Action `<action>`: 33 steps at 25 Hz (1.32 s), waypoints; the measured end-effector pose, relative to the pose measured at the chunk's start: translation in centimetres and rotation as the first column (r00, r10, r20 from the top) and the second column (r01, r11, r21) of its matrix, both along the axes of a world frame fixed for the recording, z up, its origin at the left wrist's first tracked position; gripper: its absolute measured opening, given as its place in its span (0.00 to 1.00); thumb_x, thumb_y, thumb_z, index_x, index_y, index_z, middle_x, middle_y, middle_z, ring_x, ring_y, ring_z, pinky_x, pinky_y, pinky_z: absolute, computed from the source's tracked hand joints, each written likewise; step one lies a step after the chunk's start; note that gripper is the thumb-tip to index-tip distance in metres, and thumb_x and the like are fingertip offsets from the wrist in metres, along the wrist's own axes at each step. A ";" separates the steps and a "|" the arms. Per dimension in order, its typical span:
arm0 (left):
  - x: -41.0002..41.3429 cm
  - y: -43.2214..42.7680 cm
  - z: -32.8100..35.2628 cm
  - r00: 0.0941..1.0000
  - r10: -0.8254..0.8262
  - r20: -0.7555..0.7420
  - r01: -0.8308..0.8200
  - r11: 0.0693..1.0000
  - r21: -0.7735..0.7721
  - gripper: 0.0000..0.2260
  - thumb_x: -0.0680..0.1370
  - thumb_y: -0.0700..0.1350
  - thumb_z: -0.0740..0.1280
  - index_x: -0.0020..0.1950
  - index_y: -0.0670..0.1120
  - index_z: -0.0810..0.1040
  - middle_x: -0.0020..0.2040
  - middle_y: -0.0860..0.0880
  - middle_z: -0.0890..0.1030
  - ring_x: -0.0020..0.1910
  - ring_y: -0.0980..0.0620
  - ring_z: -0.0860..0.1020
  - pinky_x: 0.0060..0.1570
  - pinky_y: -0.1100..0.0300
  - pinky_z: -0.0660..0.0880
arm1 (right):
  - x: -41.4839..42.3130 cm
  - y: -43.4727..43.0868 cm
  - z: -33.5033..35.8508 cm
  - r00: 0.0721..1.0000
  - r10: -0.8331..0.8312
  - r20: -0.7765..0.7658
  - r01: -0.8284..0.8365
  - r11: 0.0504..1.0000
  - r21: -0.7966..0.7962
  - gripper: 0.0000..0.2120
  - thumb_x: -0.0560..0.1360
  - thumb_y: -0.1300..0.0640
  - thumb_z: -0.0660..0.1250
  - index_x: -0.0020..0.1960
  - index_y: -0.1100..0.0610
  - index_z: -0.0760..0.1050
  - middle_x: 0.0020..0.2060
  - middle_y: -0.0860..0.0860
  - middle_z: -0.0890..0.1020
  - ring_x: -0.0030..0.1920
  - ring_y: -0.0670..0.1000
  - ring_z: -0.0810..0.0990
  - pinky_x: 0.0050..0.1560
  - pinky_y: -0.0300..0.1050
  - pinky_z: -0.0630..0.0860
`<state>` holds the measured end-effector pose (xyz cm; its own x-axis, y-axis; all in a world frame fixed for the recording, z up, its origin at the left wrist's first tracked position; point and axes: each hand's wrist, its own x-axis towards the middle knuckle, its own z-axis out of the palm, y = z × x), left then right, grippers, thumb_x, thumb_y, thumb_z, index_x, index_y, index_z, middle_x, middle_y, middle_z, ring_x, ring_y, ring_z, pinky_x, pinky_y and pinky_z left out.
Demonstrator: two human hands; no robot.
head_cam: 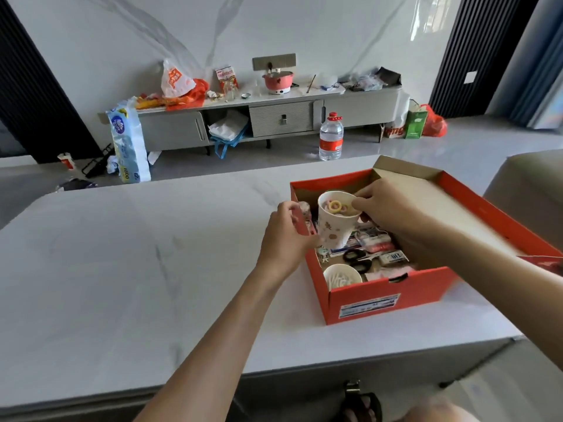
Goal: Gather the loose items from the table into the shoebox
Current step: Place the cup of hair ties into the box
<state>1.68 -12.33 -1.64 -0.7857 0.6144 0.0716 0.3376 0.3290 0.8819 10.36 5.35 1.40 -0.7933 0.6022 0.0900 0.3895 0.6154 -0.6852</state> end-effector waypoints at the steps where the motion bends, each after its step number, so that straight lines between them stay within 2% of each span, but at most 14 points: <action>1: -0.1 0.5 -1.2 0.998 0.055 0.042 -0.052 0.997 -0.055 0.24 0.73 0.49 0.75 0.65 0.51 0.68 0.51 0.54 0.76 0.45 0.59 0.75 0.36 0.66 0.71 | 0.4 1.2 -1.4 0.997 -0.064 0.043 0.065 0.998 -0.013 0.12 0.75 0.58 0.65 0.35 0.56 0.83 0.29 0.54 0.82 0.28 0.51 0.75 0.29 0.47 0.71; 4: 0.0 1.2 -4.4 0.955 0.102 0.277 -0.076 0.992 -0.105 0.12 0.77 0.50 0.70 0.56 0.52 0.69 0.44 0.48 0.80 0.33 0.55 0.74 0.32 0.61 0.69 | 0.7 2.8 -5.1 0.968 -0.163 0.190 0.163 0.987 0.018 0.12 0.72 0.58 0.63 0.36 0.62 0.81 0.32 0.59 0.82 0.31 0.57 0.78 0.33 0.50 0.76; 7: -0.1 2.0 -5.7 0.921 0.076 0.383 -0.064 0.997 -0.044 0.06 0.77 0.45 0.69 0.49 0.51 0.72 0.32 0.48 0.76 0.26 0.52 0.71 0.25 0.61 0.65 | -0.3 3.2 -7.7 0.957 -0.152 0.246 0.152 0.988 0.020 0.11 0.72 0.58 0.62 0.38 0.62 0.80 0.35 0.58 0.82 0.36 0.58 0.81 0.37 0.49 0.78; 10: -0.1 2.3 -5.9 0.929 0.042 0.367 -0.040 0.999 -0.012 0.02 0.78 0.41 0.66 0.50 0.44 0.77 0.29 0.48 0.75 0.23 0.52 0.71 0.22 0.62 0.64 | -1.3 2.7 -9.2 0.941 -0.120 0.315 0.110 0.993 0.051 0.11 0.74 0.57 0.64 0.40 0.62 0.80 0.36 0.57 0.81 0.36 0.56 0.80 0.34 0.47 0.75; 12: -0.2 2.4 -5.8 0.933 0.024 0.360 -0.018 1.000 -0.020 0.04 0.78 0.39 0.64 0.48 0.41 0.77 0.29 0.48 0.75 0.23 0.52 0.72 0.21 0.63 0.65 | -1.7 2.3 -9.6 0.930 -0.088 0.358 0.059 0.994 0.090 0.12 0.75 0.56 0.65 0.37 0.63 0.79 0.31 0.55 0.79 0.32 0.54 0.78 0.28 0.42 0.69; 14: -0.4 2.3 -5.9 0.916 0.010 0.400 -0.009 1.000 -0.002 0.04 0.78 0.37 0.63 0.46 0.41 0.77 0.29 0.47 0.74 0.22 0.53 0.72 0.21 0.63 0.65 | -2.1 1.7 -9.7 0.926 -0.030 0.375 -0.007 0.995 0.098 0.15 0.76 0.55 0.65 0.35 0.62 0.79 0.28 0.54 0.79 0.30 0.53 0.77 0.26 0.43 0.69; 16: -0.5 2.2 -6.1 0.901 0.007 0.435 -0.019 1.000 0.024 0.04 0.78 0.37 0.63 0.45 0.41 0.77 0.29 0.48 0.74 0.22 0.53 0.73 0.22 0.63 0.65 | -2.4 1.2 -9.9 0.923 0.034 0.383 -0.064 0.996 0.067 0.16 0.77 0.53 0.64 0.37 0.63 0.81 0.32 0.56 0.83 0.32 0.54 0.80 0.31 0.49 0.76; 18: -0.5 2.2 -6.3 0.898 0.008 0.441 -0.028 0.999 0.038 0.04 0.77 0.37 0.63 0.44 0.41 0.77 0.28 0.48 0.74 0.23 0.52 0.73 0.22 0.62 0.66 | -2.4 0.9 -10.0 0.917 0.049 0.396 -0.076 0.996 0.051 0.16 0.78 0.52 0.64 0.40 0.63 0.82 0.36 0.58 0.84 0.34 0.53 0.80 0.35 0.49 0.77; 21: -0.5 2.2 -6.4 0.897 0.011 0.443 -0.036 0.998 0.048 0.05 0.77 0.36 0.63 0.43 0.41 0.77 0.28 0.49 0.74 0.22 0.53 0.74 0.22 0.63 0.67 | -2.1 1.0 -9.9 0.912 0.044 0.407 -0.052 0.999 0.009 0.18 0.78 0.49 0.64 0.42 0.63 0.81 0.37 0.57 0.83 0.35 0.53 0.79 0.40 0.53 0.78; 25: -0.5 2.3 -6.4 0.900 0.015 0.436 -0.043 0.998 0.054 0.05 0.77 0.36 0.63 0.42 0.41 0.78 0.27 0.49 0.75 0.23 0.52 0.74 0.22 0.62 0.67 | -1.9 0.9 -10.1 0.926 0.006 0.379 -0.007 1.000 0.001 0.21 0.80 0.48 0.61 0.33 0.60 0.73 0.31 0.54 0.76 0.31 0.51 0.73 0.33 0.47 0.70; 27: -0.5 2.3 -6.5 0.901 0.019 0.434 -0.044 0.998 0.047 0.05 0.77 0.36 0.64 0.44 0.40 0.78 0.28 0.48 0.75 0.23 0.52 0.74 0.22 0.62 0.68 | -1.8 0.5 -10.0 0.928 -0.008 0.372 0.015 1.000 -0.015 0.21 0.80 0.47 0.60 0.35 0.60 0.73 0.34 0.55 0.77 0.33 0.52 0.74 0.33 0.46 0.70; 29: -0.5 2.3 -6.5 0.904 0.042 0.426 -0.063 0.997 0.035 0.05 0.78 0.38 0.65 0.48 0.40 0.79 0.29 0.49 0.77 0.24 0.52 0.75 0.23 0.62 0.70 | -0.9 0.3 -9.2 0.957 -0.060 0.285 0.071 0.997 -0.030 0.21 0.80 0.46 0.60 0.41 0.62 0.78 0.37 0.56 0.81 0.38 0.55 0.79 0.38 0.50 0.74; 31: -0.2 2.4 -6.4 0.927 0.093 0.364 -0.101 0.995 0.003 0.06 0.79 0.42 0.66 0.53 0.41 0.79 0.36 0.49 0.81 0.32 0.52 0.80 0.31 0.59 0.76 | 1.3 0.6 -8.0 0.981 -0.167 0.101 0.167 0.986 0.007 0.17 0.79 0.47 0.60 0.44 0.59 0.80 0.38 0.53 0.82 0.40 0.55 0.80 0.42 0.52 0.77; 33: 0.4 2.4 -6.4 0.956 0.125 0.265 -0.113 0.992 -0.057 0.10 0.79 0.45 0.66 0.60 0.45 0.77 0.49 0.48 0.82 0.47 0.48 0.81 0.48 0.51 0.80 | 5.0 1.3 -7.2 0.937 -0.333 -0.102 0.344 0.933 0.109 0.12 0.79 0.48 0.60 0.49 0.53 0.79 0.45 0.49 0.80 0.47 0.51 0.78 0.47 0.51 0.76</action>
